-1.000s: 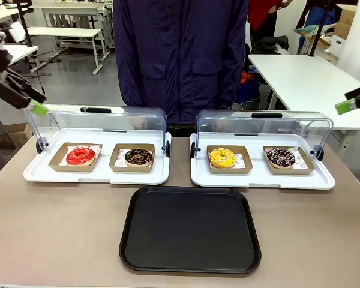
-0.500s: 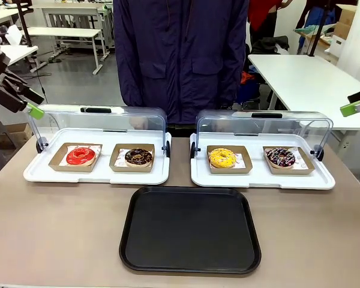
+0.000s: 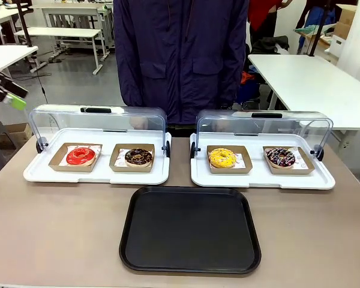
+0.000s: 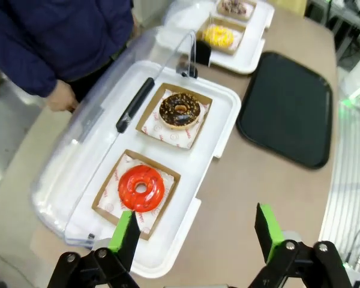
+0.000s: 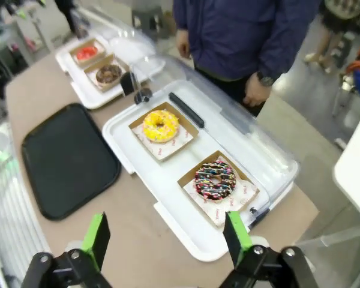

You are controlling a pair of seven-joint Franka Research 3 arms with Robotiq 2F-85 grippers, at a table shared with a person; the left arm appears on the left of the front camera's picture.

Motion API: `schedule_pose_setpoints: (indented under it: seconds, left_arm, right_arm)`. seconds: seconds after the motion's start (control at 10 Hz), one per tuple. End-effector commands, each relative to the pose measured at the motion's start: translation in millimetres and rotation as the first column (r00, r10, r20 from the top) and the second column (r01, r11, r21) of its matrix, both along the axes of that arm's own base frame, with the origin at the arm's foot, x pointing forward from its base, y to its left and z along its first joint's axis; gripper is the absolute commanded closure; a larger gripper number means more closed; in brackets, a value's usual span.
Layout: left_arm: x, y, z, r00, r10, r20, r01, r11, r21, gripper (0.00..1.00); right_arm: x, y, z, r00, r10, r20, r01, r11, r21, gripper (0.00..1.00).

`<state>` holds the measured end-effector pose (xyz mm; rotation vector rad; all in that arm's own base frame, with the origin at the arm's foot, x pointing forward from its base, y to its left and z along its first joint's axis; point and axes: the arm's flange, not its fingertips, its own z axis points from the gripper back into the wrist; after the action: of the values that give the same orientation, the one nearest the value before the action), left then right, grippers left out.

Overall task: Move the first donut from the left to the tray.
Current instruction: Pick up the Paper togo box containing the Donut indicated by the person and place it on the Handle tray.

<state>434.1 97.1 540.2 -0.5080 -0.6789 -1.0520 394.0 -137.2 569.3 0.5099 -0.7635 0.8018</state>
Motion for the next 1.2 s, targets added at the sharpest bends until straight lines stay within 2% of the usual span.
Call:
schedule_pose_setpoints:
  seconds: [0.0, 0.2, 0.4, 0.8, 0.9, 1.0, 1.1]
  left_arm:
    - [8, 27, -11, 1.000, -0.024, 0.013, 0.025, 0.990, -0.140, 0.00]
    - [-1, 50, -19, 0.999, -0.006, 0.037, 0.014, 0.976, -0.216, 0.00]
    - [7, 63, -24, 0.997, 0.002, 0.076, 0.017, 0.968, -0.250, 0.00]
    - [16, 69, -31, 0.996, 0.002, 0.094, 0.026, 0.955, -0.295, 0.00]
    - [16, 65, -29, 0.986, 0.137, 0.092, -0.106, 0.954, -0.281, 0.00]
    - [15, 68, -34, 0.997, 0.017, 0.069, 0.003, 0.960, -0.279, 0.00]
    - [15, 68, -34, 0.997, 0.017, 0.069, 0.003, 0.960, -0.279, 0.00]
  right_arm:
    - [27, -42, -11, 0.999, 0.046, 0.024, -0.048, 0.997, 0.058, 0.00]
    - [25, -66, -24, 0.998, 0.054, 0.041, -0.059, 0.992, 0.109, 0.00]
    - [27, -88, -31, 0.995, 0.044, 0.094, -0.058, 0.986, 0.154, 0.00]
    - [42, -103, -40, 0.994, 0.020, 0.111, -0.040, 0.981, 0.188, 0.00]
    - [46, -102, -40, 0.992, -0.018, 0.128, -0.007, 0.981, 0.193, 0.00]
    - [36, -101, -44, 0.997, 0.009, 0.080, -0.024, 0.982, 0.190, 0.00]
    - [36, -101, -44, 0.997, 0.009, 0.080, -0.024, 0.982, 0.190, 0.00]
